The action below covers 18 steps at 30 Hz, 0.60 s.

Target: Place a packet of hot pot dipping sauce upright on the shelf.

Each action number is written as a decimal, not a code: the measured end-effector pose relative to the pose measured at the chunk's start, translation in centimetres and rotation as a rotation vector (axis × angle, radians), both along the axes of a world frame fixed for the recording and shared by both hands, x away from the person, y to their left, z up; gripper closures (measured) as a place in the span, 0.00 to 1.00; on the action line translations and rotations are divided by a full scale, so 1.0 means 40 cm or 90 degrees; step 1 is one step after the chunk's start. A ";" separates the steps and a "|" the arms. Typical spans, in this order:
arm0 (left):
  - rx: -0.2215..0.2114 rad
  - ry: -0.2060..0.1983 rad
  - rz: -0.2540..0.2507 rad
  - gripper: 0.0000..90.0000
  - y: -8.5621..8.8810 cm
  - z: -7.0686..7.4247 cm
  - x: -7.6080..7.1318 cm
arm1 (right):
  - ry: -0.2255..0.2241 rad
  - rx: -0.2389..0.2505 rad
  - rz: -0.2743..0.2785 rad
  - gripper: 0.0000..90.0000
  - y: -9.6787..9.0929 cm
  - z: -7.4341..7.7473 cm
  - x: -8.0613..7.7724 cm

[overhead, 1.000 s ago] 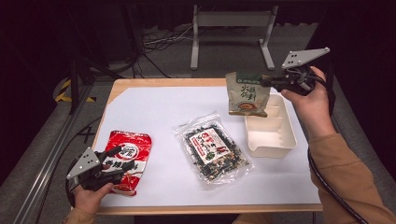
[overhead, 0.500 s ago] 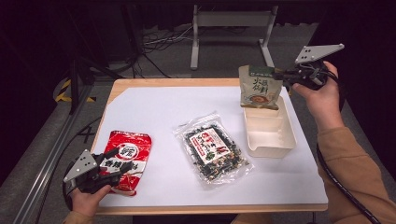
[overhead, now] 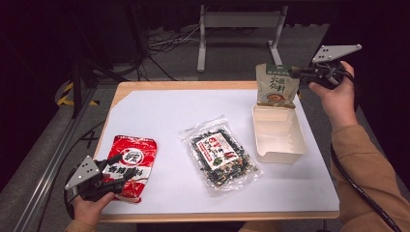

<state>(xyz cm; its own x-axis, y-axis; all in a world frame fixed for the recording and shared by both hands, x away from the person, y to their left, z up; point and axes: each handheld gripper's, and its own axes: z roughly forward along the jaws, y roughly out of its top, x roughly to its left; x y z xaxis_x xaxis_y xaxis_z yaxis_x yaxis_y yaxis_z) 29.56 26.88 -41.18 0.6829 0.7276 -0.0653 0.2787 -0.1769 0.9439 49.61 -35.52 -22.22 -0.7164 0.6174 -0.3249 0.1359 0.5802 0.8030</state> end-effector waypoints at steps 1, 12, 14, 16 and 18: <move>0.000 -0.001 0.000 0.31 0.000 0.000 0.000 | -0.002 0.000 -0.001 0.99 -0.001 -0.004 0.005; 0.001 -0.001 -0.006 0.31 -0.003 0.000 0.006 | 0.002 -0.004 -0.006 0.99 -0.003 -0.044 0.050; 0.001 -0.001 -0.007 0.31 -0.004 0.000 0.008 | 0.005 -0.005 -0.008 0.99 -0.004 -0.053 0.056; 0.002 -0.002 -0.009 0.31 -0.005 0.000 0.009 | 0.008 -0.005 -0.011 0.99 -0.007 -0.061 0.061; 0.002 -0.002 -0.009 0.31 -0.005 0.000 0.010 | 0.011 -0.002 -0.013 0.99 -0.009 -0.069 0.066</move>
<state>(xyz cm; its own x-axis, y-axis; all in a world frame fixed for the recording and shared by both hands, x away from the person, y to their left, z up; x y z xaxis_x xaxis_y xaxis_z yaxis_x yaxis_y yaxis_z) 29.95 26.67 -41.17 0.6934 0.7180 -0.0606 0.2729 -0.1838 0.9443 52.25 -35.90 -24.99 -0.7088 0.6316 -0.3141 0.1619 0.5792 0.7990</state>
